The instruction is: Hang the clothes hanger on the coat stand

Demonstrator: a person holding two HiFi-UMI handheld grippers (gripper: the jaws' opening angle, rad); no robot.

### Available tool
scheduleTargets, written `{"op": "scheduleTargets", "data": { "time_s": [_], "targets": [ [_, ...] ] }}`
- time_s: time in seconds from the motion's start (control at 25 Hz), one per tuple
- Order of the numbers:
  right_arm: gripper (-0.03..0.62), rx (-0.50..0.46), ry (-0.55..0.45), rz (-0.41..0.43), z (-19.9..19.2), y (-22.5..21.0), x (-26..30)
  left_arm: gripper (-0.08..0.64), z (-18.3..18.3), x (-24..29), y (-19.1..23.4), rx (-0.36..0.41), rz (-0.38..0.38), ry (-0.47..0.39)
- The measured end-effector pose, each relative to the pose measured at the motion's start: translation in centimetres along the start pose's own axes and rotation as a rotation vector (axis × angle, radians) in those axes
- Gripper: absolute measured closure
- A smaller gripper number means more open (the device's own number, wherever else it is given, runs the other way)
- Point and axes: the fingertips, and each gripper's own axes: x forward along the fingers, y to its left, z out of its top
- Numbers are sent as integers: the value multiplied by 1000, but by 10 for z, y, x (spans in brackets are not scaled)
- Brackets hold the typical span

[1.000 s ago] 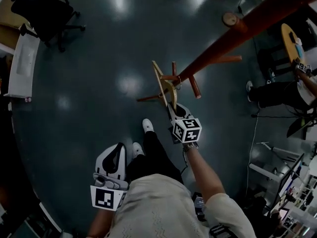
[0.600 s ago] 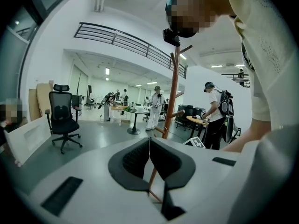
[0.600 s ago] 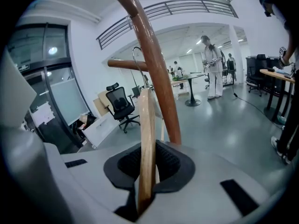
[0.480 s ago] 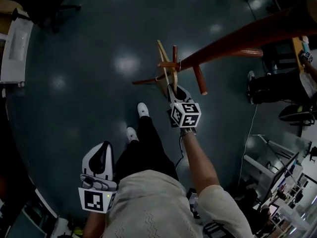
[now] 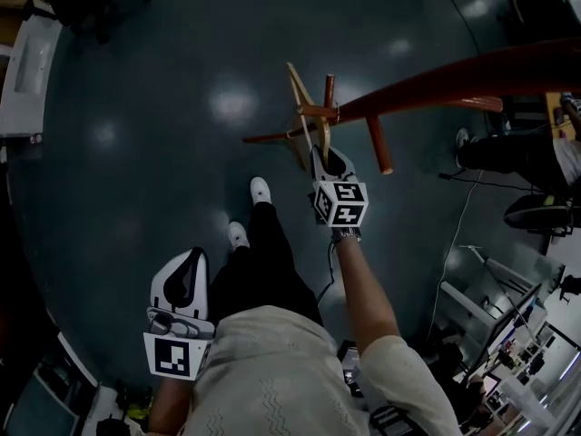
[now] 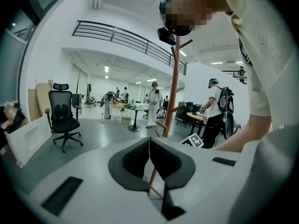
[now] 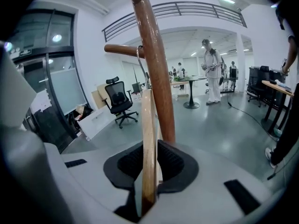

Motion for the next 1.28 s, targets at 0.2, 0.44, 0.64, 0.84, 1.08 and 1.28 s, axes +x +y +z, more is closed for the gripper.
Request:
{"op": "scheduleTargets", "data": {
  "time_s": [0.2, 0.44, 0.64, 0.84, 1.08, 1.28],
  "targets": [
    [535, 30, 14, 11, -1, 1, 1, 546, -3, -2, -3, 52, -42, -32],
    [528, 31, -11, -7, 0, 7, -6, 546, -12, -10, -1, 46, -58, -22],
    [526, 38, -35, -45, 2, 4, -28, 546, -17, -15, -5, 19, -42, 0],
    [528, 22, -70, -82, 4, 18, -71, 546, -18, -23, -15, 32, -88, -14],
    [535, 63, -205, 23, 29, 84, -158, 546, -14, -42, -34, 64, -147, -53],
    [571, 63, -330, 112, 63, 148, -237, 546, -4, -65, -48, 87, -207, -104]
  ]
}}
